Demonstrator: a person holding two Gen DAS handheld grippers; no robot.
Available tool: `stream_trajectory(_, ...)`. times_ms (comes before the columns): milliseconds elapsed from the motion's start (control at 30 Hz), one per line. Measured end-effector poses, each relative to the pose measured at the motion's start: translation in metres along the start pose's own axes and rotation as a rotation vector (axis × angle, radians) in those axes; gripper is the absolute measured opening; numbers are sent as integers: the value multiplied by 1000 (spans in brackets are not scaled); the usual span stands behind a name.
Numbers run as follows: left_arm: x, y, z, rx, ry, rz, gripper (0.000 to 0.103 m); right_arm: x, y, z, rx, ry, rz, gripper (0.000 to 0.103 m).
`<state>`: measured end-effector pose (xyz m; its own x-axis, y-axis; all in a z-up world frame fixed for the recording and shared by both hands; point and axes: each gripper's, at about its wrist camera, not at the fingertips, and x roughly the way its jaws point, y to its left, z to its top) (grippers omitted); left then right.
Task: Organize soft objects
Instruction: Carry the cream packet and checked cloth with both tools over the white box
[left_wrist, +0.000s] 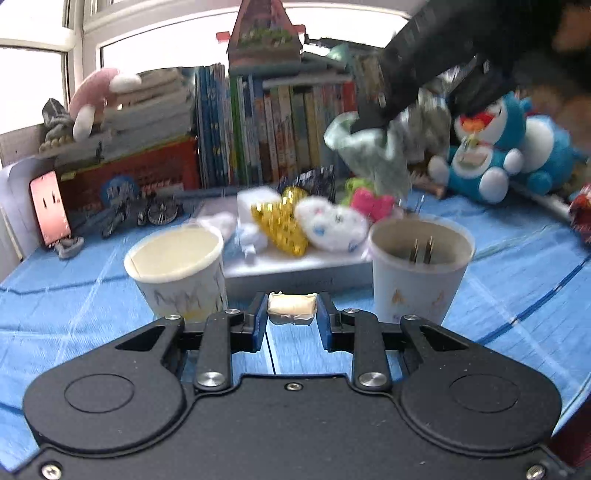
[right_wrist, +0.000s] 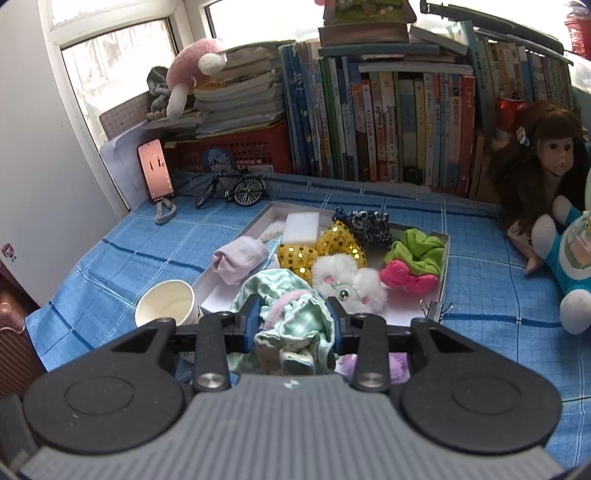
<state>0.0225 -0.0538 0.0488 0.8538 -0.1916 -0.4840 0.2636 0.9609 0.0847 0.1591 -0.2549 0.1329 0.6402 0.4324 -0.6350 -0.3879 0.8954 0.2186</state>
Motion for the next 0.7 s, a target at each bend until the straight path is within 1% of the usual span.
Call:
stream_trajectory(200,-21,20,36,14,-55,-9,26,-12,0,2,19,-37,-6,42)
stream_trajectory(367,-27,31,64,12,-90,-12,27,-25,3,1,26,-75,-15,43)
stream_trajectory(533,-24,35,87,17,-113,-7,27,-34,4,3,49,-116,-29,43)
stream_trajectory(700,-12,37,105,14,-107,-5,27,-41,2,4,82,-173,-59,43)
